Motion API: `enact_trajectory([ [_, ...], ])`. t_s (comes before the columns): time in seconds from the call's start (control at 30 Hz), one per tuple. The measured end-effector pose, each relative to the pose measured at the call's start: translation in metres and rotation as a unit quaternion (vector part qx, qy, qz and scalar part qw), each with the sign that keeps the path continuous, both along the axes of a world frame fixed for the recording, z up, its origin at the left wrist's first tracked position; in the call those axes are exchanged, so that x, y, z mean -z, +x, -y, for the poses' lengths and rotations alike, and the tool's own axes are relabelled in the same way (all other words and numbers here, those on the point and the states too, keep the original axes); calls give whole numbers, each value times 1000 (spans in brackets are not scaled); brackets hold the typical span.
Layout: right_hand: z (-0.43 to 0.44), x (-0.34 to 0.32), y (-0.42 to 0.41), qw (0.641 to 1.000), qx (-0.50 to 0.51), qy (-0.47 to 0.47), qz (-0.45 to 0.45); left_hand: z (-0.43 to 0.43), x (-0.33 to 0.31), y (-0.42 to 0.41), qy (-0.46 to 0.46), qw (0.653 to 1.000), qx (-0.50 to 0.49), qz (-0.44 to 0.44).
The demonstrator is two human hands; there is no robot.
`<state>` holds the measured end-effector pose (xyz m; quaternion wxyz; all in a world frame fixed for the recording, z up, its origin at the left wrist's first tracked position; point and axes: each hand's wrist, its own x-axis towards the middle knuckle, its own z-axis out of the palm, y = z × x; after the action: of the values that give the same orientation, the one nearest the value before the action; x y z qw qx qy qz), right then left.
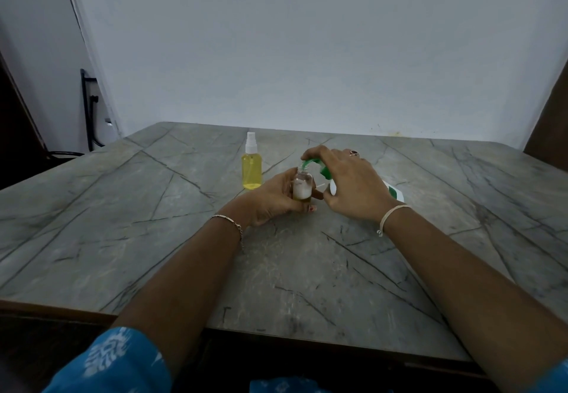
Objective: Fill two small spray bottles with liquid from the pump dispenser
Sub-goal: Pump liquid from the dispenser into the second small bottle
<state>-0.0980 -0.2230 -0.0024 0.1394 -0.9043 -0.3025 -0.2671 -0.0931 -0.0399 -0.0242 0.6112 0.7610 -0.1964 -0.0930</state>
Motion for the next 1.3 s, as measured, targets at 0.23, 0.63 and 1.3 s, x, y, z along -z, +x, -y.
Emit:
enact_trajectory([
  [0.23,5,-4,-1,999,6,-40,-8,0,-2,-3,5,1000,8,-5],
  [0.63,-2,-3,0,1000,6,-10,-8,-1,1,1,-4,1000,-4,-13],
  [1.3,-3,-2,-1,1000,26,-9,-3,0,-1,-1,4,1000,5,-4],
])
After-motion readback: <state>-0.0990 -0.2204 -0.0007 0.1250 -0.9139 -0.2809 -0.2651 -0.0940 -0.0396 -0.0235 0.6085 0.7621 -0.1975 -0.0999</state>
